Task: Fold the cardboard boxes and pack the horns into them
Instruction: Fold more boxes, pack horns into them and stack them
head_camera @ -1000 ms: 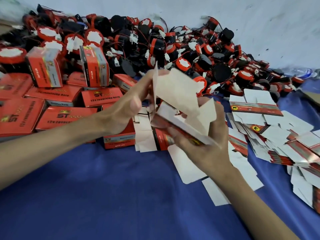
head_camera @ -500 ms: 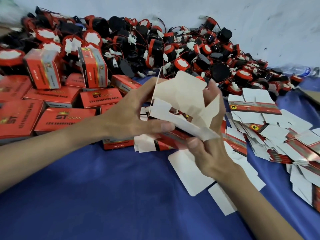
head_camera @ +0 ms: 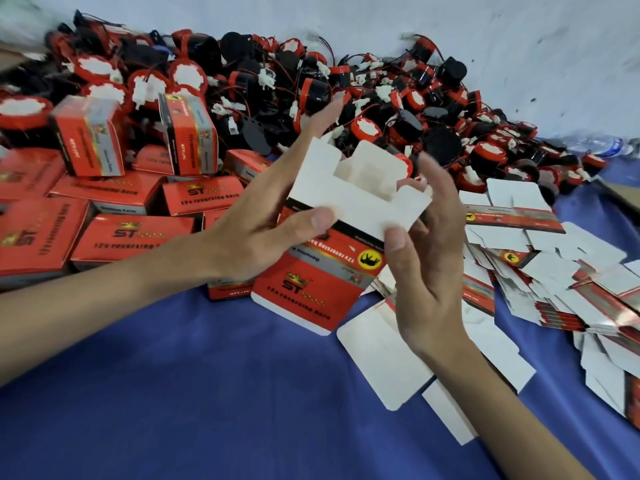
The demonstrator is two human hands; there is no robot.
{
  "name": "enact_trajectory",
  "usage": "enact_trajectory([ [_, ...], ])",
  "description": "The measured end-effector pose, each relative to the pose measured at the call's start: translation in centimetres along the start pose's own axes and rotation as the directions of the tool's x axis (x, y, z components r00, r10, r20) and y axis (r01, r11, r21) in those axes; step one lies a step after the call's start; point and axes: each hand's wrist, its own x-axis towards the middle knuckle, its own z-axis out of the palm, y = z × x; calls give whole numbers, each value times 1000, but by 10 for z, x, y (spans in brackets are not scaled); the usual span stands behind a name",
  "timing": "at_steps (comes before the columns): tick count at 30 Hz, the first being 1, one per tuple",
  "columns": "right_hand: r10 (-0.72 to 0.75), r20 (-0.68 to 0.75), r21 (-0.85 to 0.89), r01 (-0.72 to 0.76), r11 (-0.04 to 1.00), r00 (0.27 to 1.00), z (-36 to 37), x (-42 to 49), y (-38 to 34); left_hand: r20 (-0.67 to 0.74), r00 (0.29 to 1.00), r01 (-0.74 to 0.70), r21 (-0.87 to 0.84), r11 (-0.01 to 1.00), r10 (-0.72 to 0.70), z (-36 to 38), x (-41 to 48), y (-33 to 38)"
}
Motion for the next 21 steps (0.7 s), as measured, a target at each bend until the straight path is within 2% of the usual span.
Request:
enact_trajectory([
  [5,-1,0,31,1,1000,1000,1,-4,3,-53,999,7,95,995,-2,0,0,-1],
  [10,23,-5,74,-22,997,1000,3,-4,2,-137,991,10,109,994,5,1,2,-4],
  [15,7,-15,82,-6,997,1000,2,-1,0,-160,984,-71,50,996,79,1,-1,-6],
  [21,-5,15,-130,6,992,1000,1,-3,7,-126,991,-12,180,984,36,-1,1,-8],
])
